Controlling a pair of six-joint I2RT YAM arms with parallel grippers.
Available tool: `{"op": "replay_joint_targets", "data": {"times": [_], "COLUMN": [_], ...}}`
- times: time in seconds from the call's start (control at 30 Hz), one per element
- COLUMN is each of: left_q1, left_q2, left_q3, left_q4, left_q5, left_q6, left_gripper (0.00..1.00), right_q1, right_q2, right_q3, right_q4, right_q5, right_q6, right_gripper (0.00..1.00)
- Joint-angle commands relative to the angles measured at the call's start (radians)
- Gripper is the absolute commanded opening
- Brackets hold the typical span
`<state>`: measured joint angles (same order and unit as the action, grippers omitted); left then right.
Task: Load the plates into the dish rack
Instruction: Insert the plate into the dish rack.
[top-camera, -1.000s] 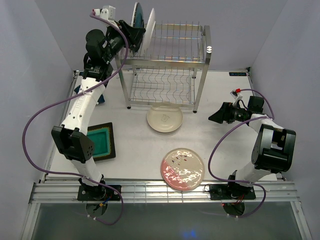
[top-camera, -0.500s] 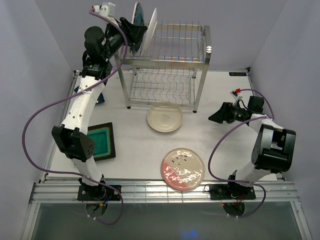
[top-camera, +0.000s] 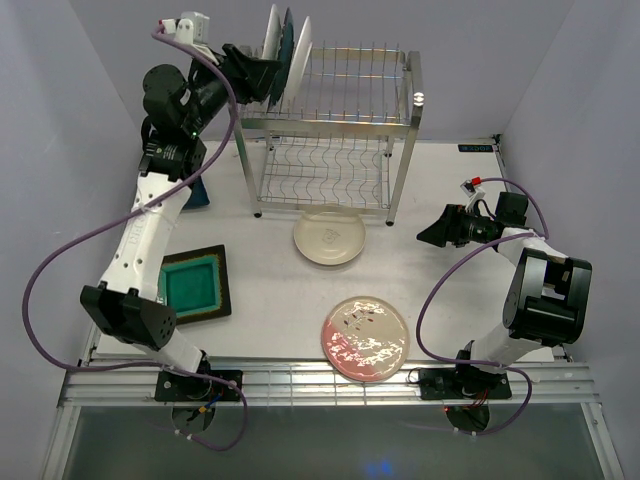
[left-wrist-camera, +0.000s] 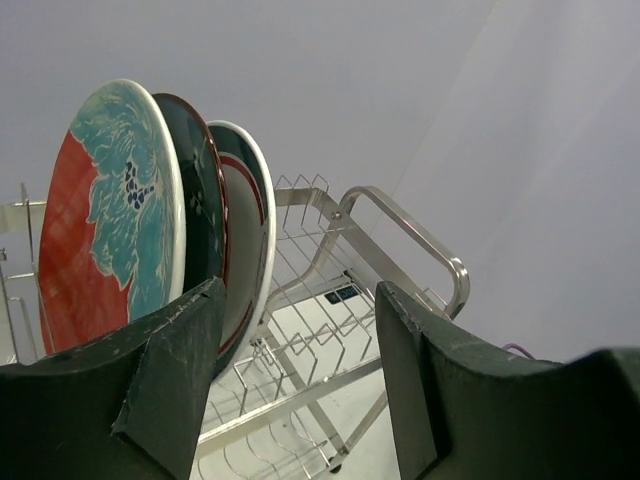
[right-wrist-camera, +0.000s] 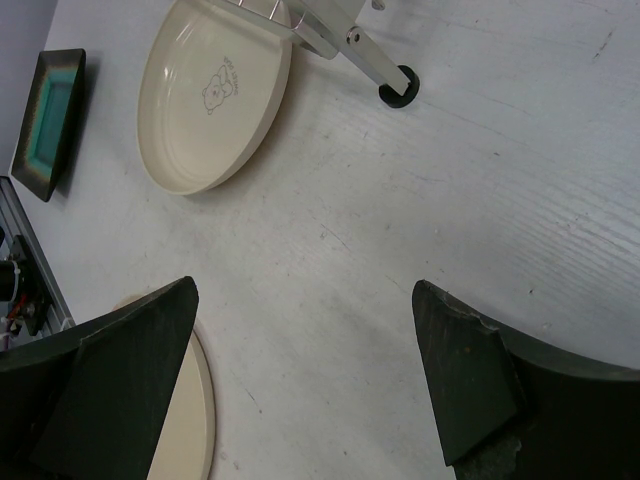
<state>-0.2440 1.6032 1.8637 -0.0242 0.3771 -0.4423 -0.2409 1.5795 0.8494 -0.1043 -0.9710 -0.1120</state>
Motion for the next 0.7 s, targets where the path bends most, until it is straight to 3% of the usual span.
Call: {"op": "replay_joint_targets", "data": {"times": [0.0,0.2,0.47,0.67], "left_q1": [0.006,0.008,0.006,0.006], "left_q2": [-0.127,-0.319,-0.692,-0.844], "left_q3": [-0.078,-0.277,-0.800,-0.994], "left_q4": [-0.002,0.051,0.115,0.058], "left_q5": [-0.023,-0.089,-0.214,-0.213], "left_q6": [0.016,0.004,-0.159,-0.157], "left_gripper": [0.72,0.74,0.79,0.80], "right_q1": [0.000,0.000,0.000,0.002], "right_q2": [0.005,0.005,-0.035,-0.036], "right_q3": [0.039,0.036,0.017,0.017], "right_q4": [0.008,0.012,0.012,0.017], "right_q5": [-0.009,-0.009,-0.009,-0.011], "right_q6": [-0.005,-0.005,-0.012,-0.012], "right_gripper": [0.93,0.93,0.93,0.93]}}
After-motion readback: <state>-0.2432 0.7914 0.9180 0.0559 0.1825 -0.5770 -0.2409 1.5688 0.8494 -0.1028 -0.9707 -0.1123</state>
